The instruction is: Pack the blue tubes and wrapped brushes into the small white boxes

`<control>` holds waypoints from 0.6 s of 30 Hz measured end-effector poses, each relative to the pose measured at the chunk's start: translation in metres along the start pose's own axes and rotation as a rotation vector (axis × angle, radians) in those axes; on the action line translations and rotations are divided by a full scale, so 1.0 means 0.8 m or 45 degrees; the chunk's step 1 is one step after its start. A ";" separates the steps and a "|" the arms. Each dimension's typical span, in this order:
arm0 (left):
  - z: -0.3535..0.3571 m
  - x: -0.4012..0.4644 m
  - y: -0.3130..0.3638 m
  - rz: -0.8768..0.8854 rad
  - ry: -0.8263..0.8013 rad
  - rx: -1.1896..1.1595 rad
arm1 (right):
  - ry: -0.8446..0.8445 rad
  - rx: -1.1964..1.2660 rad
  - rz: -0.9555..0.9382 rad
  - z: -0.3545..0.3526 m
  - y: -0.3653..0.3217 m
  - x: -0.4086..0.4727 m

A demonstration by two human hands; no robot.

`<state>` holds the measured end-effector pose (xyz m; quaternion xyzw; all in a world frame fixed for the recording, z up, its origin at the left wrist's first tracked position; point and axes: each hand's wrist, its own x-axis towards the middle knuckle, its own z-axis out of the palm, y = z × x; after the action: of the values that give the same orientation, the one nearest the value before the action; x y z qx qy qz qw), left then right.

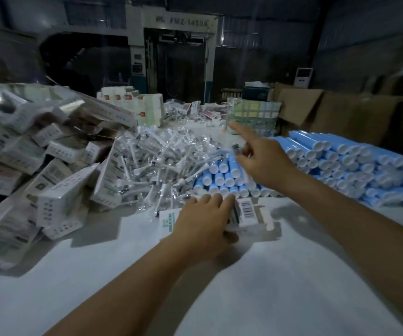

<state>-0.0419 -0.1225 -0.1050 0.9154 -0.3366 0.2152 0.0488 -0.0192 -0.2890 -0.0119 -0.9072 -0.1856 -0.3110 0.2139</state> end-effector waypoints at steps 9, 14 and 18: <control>0.000 0.009 0.010 -0.162 0.118 -0.097 | 0.778 1.294 1.012 -0.003 0.035 -0.119; 0.002 0.006 0.020 -0.134 0.137 -0.031 | 0.771 1.134 1.016 0.017 0.024 -0.119; 0.003 0.006 0.028 -0.087 0.166 -0.044 | 0.789 1.009 1.084 0.026 0.018 -0.123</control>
<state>-0.0517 -0.1431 -0.1067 0.9095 -0.3049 0.2667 0.0936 -0.0750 -0.3110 -0.0939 -0.6223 0.1592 -0.3543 0.6796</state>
